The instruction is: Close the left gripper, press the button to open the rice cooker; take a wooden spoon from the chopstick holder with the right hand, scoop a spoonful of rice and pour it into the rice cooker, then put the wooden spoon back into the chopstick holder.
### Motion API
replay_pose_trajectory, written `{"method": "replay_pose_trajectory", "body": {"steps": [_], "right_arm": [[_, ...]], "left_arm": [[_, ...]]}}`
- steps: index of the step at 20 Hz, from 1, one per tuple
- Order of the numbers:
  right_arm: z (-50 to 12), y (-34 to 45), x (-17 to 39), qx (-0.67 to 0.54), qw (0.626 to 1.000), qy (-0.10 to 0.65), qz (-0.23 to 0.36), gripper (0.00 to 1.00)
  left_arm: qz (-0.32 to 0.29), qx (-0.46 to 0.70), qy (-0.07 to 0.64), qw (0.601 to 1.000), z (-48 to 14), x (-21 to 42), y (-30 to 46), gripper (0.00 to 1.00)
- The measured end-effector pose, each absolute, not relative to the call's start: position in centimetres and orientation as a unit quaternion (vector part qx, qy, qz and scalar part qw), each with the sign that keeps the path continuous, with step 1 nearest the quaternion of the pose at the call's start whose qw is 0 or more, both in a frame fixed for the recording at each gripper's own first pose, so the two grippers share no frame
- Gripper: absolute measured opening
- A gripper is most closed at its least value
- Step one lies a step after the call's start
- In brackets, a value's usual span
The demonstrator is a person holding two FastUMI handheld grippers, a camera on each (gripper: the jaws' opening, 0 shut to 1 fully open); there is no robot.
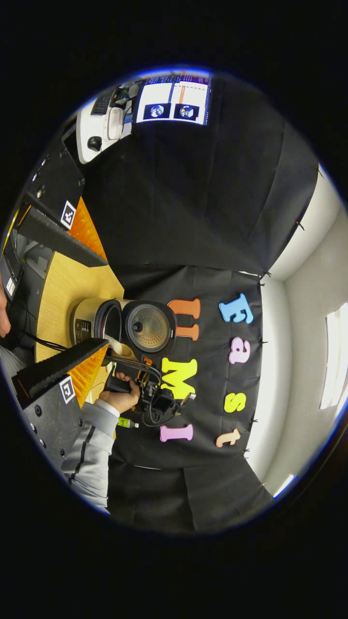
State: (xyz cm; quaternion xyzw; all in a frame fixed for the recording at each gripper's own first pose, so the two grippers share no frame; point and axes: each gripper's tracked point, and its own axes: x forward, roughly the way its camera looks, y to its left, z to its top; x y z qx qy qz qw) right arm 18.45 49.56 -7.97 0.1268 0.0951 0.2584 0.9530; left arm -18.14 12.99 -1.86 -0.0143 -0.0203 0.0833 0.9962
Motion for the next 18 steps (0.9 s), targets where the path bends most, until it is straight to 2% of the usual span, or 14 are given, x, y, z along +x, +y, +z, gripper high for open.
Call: {"method": "replay_pose_trajectory", "body": {"steps": [4,9,15,18], "right_arm": [[-8.0,50.8,17.2,0.084,0.957,0.074,0.266,0.16],[-6.6,52.2,16.0,-0.041,0.961,0.0,0.274,0.16],[-6.2,53.5,13.4,-0.221,0.93,-0.087,0.281,0.16],[-6.4,52.7,13.0,-0.245,0.923,-0.105,0.279,0.15]], "left_arm": [[0.084,-0.016,-0.013,0.996,-2.4,-18.0,13.1,0.94],[0.08,-0.028,-0.015,0.996,-2.3,-17.9,13.0,0.94],[0.081,-0.028,-0.003,0.996,-3.0,-17.8,13.1,0.95],[0.066,-0.049,-0.005,0.997,-2.9,-17.7,12.2,0.95]]}}
